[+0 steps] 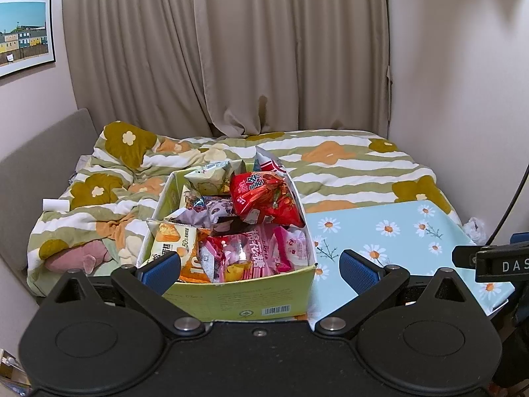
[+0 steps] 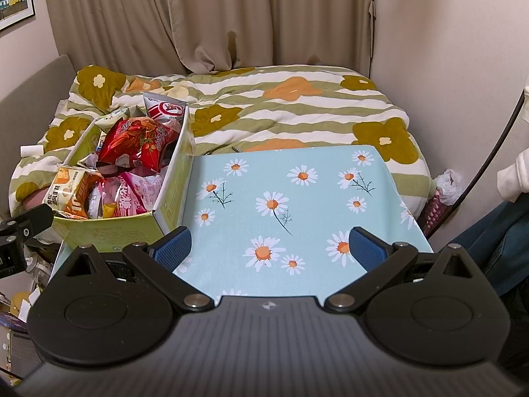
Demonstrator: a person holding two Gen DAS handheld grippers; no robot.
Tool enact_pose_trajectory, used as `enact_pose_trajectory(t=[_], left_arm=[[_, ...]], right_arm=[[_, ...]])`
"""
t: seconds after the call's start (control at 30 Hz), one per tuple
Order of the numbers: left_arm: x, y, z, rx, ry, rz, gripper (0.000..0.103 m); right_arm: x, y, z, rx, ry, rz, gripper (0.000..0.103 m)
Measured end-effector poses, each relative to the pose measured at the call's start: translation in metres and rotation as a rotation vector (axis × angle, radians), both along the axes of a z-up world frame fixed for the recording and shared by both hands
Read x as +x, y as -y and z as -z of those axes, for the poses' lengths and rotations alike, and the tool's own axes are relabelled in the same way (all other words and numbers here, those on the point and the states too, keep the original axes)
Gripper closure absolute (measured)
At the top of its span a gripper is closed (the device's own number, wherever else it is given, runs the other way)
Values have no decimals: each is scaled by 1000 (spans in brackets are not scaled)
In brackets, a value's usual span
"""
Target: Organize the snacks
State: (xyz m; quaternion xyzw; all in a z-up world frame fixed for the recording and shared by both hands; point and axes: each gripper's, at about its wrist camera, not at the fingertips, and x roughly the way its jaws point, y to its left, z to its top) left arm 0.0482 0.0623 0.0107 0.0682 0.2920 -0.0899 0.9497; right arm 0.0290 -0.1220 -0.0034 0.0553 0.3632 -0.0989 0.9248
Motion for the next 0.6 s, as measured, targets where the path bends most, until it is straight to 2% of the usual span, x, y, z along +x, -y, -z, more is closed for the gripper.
enact_pose_trajectory(t=[0.3, 0.6], left_arm=[[3, -1, 2, -33, -18, 13, 0], [1, 0, 4, -17, 2, 15, 0]], right_arm=[[3, -3, 2, 10, -1, 5, 0], [4, -5, 2, 11, -2, 5, 0]])
